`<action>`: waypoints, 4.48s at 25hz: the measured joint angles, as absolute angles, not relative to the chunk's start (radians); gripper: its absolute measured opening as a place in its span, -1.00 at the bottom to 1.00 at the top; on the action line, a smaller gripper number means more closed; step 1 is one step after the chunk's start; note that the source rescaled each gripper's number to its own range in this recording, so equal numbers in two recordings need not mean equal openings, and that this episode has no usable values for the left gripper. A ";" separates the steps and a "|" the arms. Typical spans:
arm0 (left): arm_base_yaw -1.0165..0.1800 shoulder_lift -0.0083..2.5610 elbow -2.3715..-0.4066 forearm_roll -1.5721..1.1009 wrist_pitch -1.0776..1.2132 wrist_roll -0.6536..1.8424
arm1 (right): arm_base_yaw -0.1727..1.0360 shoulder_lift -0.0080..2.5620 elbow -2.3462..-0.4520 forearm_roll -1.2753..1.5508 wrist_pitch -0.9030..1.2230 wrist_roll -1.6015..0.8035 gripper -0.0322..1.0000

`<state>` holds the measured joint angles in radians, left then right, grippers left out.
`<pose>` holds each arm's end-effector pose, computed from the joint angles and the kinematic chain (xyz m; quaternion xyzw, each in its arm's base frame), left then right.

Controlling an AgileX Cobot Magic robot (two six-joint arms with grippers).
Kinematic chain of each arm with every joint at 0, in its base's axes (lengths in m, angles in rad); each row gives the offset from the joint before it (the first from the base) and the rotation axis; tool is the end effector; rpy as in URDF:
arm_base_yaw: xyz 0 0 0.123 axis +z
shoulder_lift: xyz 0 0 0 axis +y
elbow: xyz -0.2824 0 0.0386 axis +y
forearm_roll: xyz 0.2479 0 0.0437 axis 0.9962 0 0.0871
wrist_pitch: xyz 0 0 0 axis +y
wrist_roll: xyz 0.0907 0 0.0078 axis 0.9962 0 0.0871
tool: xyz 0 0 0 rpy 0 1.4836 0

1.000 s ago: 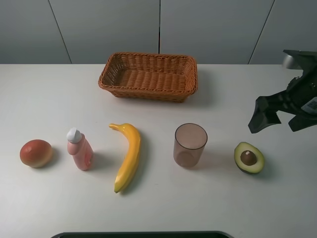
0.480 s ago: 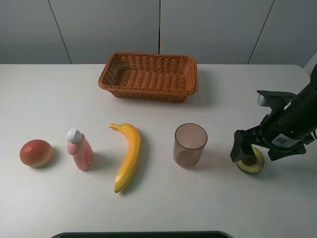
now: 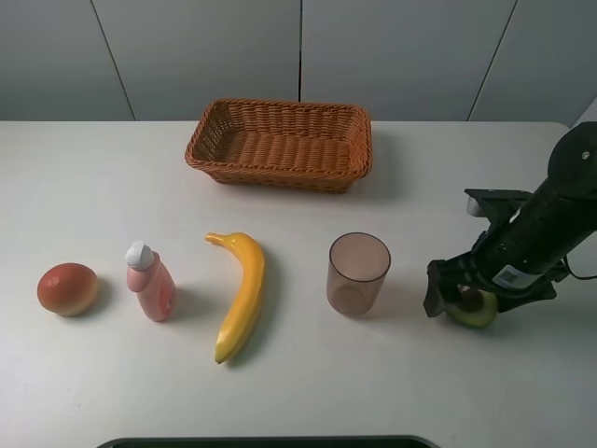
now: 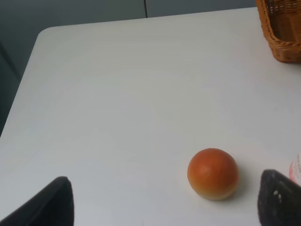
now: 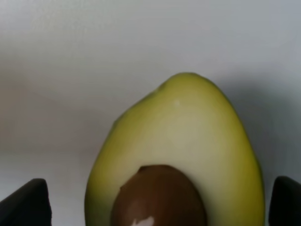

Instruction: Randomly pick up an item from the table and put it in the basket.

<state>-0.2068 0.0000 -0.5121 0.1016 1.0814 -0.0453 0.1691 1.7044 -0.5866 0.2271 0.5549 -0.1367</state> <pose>-0.0055 0.0095 0.2792 0.0661 0.8518 -0.0147 0.5195 0.2182 0.0482 0.1036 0.0557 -0.9967 -0.0589 0.0083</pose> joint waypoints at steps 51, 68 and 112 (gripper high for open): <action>-0.207 0.000 -0.512 0.102 1.081 -0.047 | 0.428 2.208 -1.561 0.280 0.544 -0.220 -0.88; -0.207 0.000 -0.512 0.102 1.081 -0.045 | 0.431 2.222 -1.561 0.272 0.529 -0.284 0.96; -0.207 0.000 -0.512 0.102 1.081 -0.045 | -0.176 0.294 -0.757 0.141 1.054 -0.288 0.99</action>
<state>-0.2068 -0.0003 -0.5121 0.1016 1.0814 -0.0451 -0.1760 0.2940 -0.7570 0.1406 1.0536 -0.2883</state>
